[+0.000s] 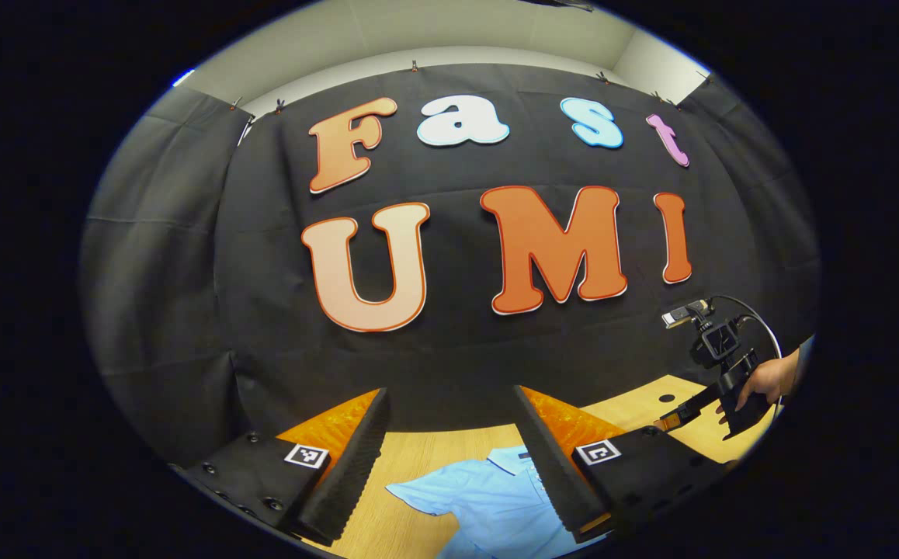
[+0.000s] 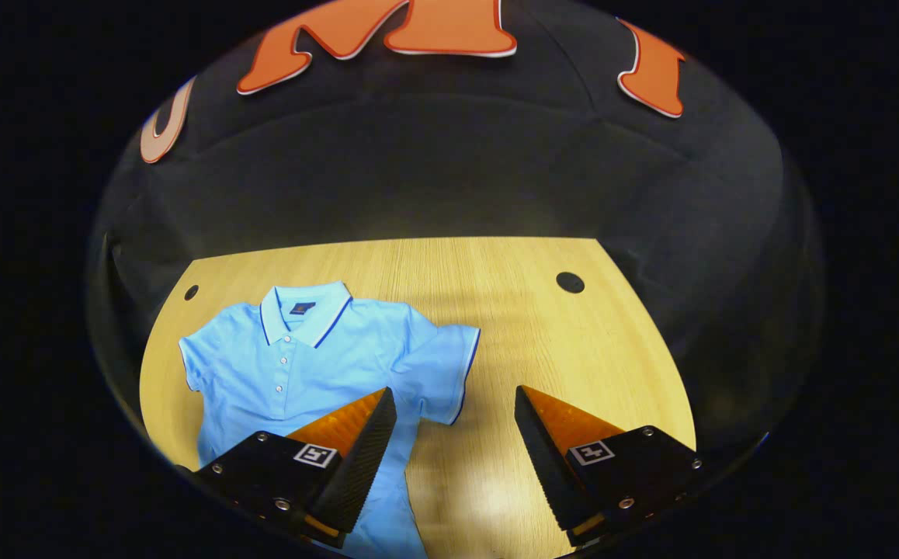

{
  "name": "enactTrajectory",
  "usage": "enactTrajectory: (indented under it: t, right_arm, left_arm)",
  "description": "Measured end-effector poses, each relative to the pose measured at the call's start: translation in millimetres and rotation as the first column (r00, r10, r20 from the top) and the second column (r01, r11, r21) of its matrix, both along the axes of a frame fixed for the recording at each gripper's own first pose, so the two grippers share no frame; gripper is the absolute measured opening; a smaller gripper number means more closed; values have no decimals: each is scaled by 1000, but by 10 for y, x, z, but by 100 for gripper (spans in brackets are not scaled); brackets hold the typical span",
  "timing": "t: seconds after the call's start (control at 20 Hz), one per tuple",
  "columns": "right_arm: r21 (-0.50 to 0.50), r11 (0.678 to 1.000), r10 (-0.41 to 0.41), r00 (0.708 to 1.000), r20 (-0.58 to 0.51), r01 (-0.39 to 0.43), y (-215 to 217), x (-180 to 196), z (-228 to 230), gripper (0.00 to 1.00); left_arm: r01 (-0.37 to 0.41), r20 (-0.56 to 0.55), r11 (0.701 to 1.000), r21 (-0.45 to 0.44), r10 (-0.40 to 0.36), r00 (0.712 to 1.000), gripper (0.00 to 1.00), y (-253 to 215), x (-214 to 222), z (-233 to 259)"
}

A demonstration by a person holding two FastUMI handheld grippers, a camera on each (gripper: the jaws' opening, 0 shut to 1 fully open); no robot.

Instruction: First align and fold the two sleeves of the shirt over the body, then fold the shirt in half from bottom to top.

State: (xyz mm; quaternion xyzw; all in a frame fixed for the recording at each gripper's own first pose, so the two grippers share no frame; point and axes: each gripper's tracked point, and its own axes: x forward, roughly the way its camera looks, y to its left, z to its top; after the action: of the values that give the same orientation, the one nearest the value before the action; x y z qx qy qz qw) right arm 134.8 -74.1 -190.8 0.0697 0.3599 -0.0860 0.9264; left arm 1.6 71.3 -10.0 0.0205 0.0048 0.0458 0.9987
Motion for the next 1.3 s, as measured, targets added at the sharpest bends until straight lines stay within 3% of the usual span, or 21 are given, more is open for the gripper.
enactTrajectory:
  t: [0.4,0.7,1.1,1.15,1.3]
  right_arm:
    - [47,999,-6,982,-189,15,-129,429,-784,85]
    - [60,997,-35,969,-246,51,-171,622,-1094,77]
    - [86,995,-23,968,-248,45,-58,696,-1194,37]
    - [97,993,-36,969,-246,62,-51,705,-1181,20]
    - [268,954,-78,977,-199,131,76,784,-1044,4]
  left_arm:
    - [-107,-97,994,33,109,989,100,-34,-111,-171]
    - [-107,-124,991,85,117,985,100,-193,-82,-163]
    - [-131,-142,984,122,148,979,100,-267,-135,-179]
    - [-132,-141,983,126,149,979,100,-285,-145,-170]
    - [-138,-141,981,135,157,978,100,-300,-183,-170]
